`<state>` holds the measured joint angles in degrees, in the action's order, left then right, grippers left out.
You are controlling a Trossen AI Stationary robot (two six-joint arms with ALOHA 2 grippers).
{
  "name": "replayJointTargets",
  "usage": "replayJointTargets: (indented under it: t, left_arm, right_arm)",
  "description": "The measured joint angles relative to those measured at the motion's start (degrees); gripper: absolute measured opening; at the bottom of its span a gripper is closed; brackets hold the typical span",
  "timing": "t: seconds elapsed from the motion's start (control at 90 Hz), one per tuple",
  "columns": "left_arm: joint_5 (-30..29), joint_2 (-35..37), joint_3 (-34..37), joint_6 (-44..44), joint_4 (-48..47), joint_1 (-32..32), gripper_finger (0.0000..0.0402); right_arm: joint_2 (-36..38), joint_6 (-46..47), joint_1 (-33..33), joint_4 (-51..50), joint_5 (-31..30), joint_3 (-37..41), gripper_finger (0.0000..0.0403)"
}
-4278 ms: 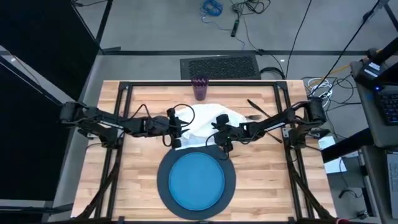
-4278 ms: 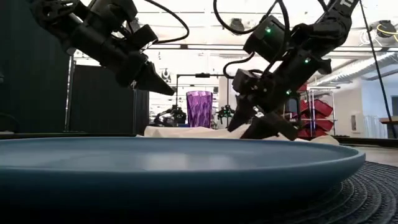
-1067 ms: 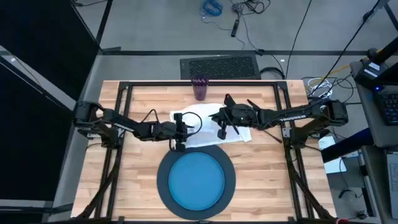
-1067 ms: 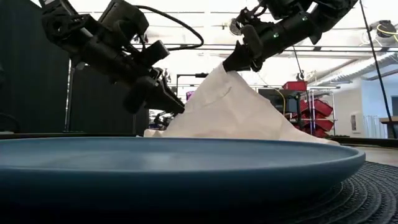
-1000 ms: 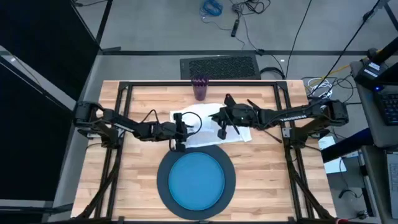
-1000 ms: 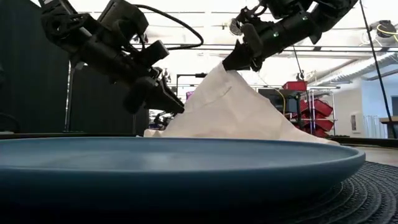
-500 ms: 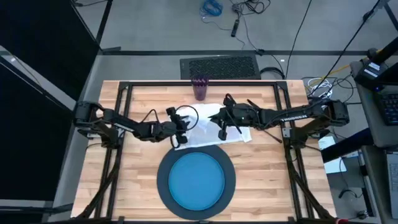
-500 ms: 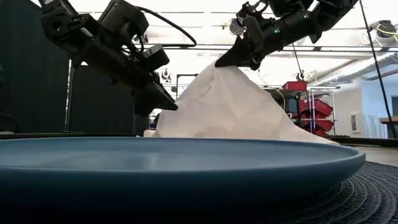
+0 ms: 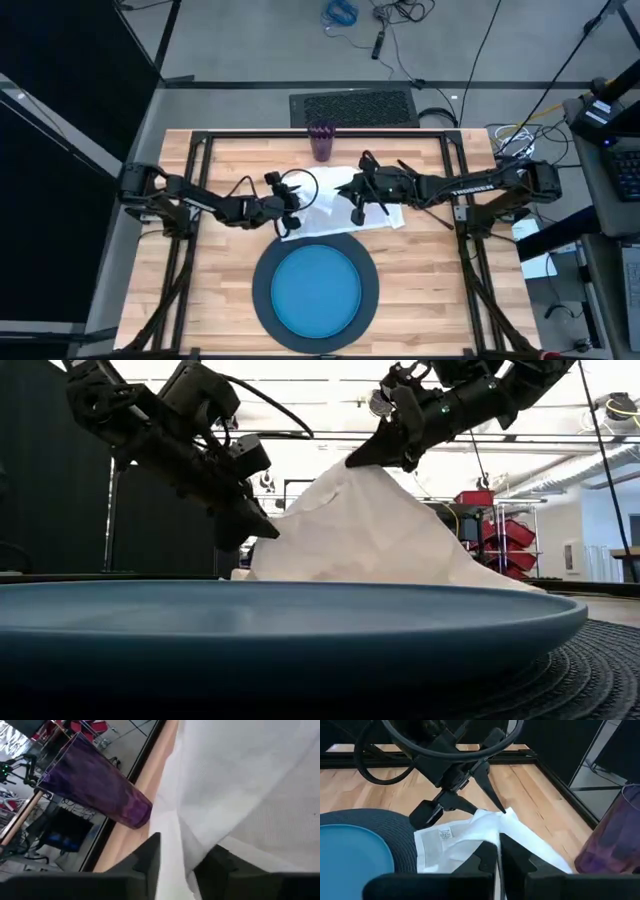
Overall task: Set table place
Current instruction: Fold the white table napkin on the table
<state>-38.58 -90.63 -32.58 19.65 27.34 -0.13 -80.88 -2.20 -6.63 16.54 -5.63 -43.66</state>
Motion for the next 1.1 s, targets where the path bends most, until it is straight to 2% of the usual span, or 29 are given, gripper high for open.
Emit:
replayJointTargets:
  t: [0.067,0.222,0.378,0.511,0.6,0.744,0.844,0.944,1.1]
  left_arm:
    - [0.6,0.0,0.0,-1.6,0.7,0.0,0.0012]
    - [1.0,0.0,0.0,-2.8,1.5,0.0,0.0001]
    - [3.7,0.0,0.0,-2.9,2.5,0.0,0.0000]
    - [4.3,0.0,0.0,-2.9,2.8,0.0,0.0000]
    - [4.4,0.0,0.0,-2.9,2.8,0.1,0.0000]
    - [6.2,0.0,0.0,-3.1,2.8,0.1,0.0000]
    - [6.8,0.0,0.0,-3.1,2.8,0.0,0.0000]
    - [6.8,0.0,0.0,-3.1,2.8,0.1,0.0000]
    - [6.8,0.0,-0.1,-4.4,5.0,1.2,0.0000]
  right_arm:
    - [0.0,-0.1,0.0,0.0,0.0,0.0,0.0000]
    - [0.0,-1.0,0.0,0.0,-0.7,0.0,0.0000]
    - [0.0,-12.5,2.2,-0.1,-0.8,0.0,0.0013]
    - [0.0,-22.9,5.8,-1.1,-0.6,0.0,0.0062]
    - [0.0,-26.8,7.9,-1.3,-4.2,0.0,0.0110]
    - [0.0,-29.6,10.0,-0.9,-12.2,0.0,0.0193]
    - [0.0,-27.8,10.5,-0.5,-12.2,0.0,0.0237]
    - [-0.6,-23.5,11.1,-0.3,-11.8,0.0,0.0258]
    - [-5.9,-22.1,11.8,3.8,-11.6,0.0,0.0261]
